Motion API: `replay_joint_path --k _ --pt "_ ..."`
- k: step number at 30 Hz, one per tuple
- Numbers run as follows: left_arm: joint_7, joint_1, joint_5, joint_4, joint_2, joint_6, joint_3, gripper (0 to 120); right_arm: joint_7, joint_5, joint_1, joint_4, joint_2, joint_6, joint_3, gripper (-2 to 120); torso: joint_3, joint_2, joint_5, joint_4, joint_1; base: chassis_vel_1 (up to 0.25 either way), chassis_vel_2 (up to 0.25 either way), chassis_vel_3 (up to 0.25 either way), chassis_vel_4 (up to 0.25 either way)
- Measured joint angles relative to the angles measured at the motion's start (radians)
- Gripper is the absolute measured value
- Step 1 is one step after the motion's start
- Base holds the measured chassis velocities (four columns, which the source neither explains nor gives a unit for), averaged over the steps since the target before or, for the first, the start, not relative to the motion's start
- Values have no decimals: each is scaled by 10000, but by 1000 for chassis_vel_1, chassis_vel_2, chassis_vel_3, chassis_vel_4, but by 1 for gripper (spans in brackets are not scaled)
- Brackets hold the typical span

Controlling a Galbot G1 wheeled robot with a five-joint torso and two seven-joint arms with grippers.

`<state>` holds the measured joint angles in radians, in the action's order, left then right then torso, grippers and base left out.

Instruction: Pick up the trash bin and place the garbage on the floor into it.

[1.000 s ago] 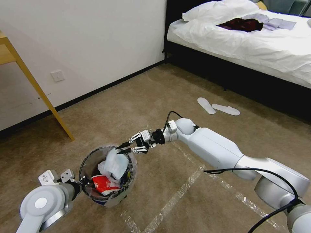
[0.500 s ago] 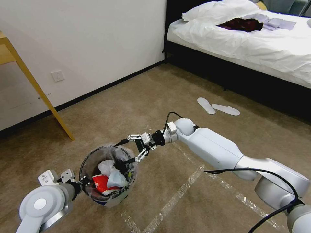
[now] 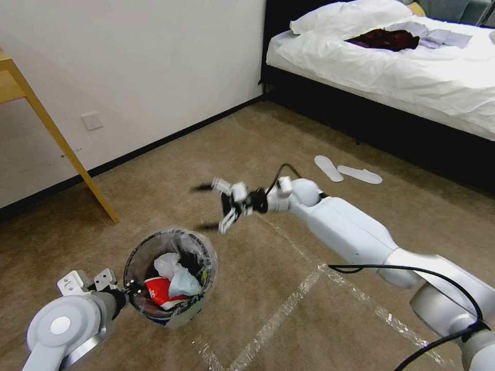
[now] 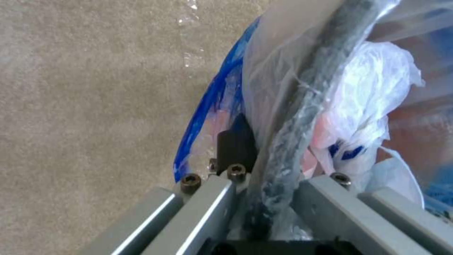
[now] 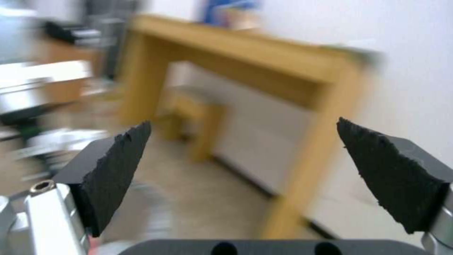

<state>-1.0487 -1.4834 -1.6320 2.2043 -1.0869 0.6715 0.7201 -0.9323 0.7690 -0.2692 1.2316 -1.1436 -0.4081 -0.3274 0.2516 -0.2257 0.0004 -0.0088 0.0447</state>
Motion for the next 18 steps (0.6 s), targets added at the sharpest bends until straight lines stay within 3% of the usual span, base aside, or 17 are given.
replay_joint_path --k 2,3,5,7,8,10,12,14,15,18 --pt "7 -17 -32 43 58 14 56 0 2283 -552 -1498 921 569 207 1496 100 0 1 1 -2 0 0 0 0 0" --pt "7 -17 -32 43 58 14 56 0 2283 -552 -1498 921 569 207 1496 100 0 1 1 -2 0 0 0 0 0" --pt "8 -15 -45 49 117 16 58 0 3925 -1005 -2529 1568 901 360 2610 100 -1 0 4 -6 -1 0 0 0 0" --pt "7 -15 -46 51 124 16 59 0 4319 -1100 -2780 1730 976 386 2909 100 -1 0 1 -11 0 0 0 0 0" --pt "9 -94 -43 109 91 22 131 0 5133 -1332 -3406 2077 1061 406 3598 100 -1 1 -1 -17 0 0 0 0 0" --pt "14 -184 -17 183 39 25 210 0 5383 -1423 -3624 2178 1033 401 3824 100 -1 1 1 -13 0 0 0 0 0" --pt "21 -446 117 410 -178 27 442 0 5987 -1710 -4401 2649 854 396 4607 100 -1 0 2 12 -1 0 0 0 0" --pt "21 -457 133 421 -200 28 452 0 6165 -1798 -4686 2822 821 403 4849 100 -2 0 1 12 -1 0 0 0 0" --pt "21 -475 238 448 -271 38 459 0 6703 -2168 -5731 3448 639 461 5677 100 -1 0 -1 7 0 0 0 0 0" --pt "40 -484 302 453 -277 68 463 0 7206 -2649 -6886 4117 270 614 6668 100 -2 0 0 -9 -1 0 0 0 0"
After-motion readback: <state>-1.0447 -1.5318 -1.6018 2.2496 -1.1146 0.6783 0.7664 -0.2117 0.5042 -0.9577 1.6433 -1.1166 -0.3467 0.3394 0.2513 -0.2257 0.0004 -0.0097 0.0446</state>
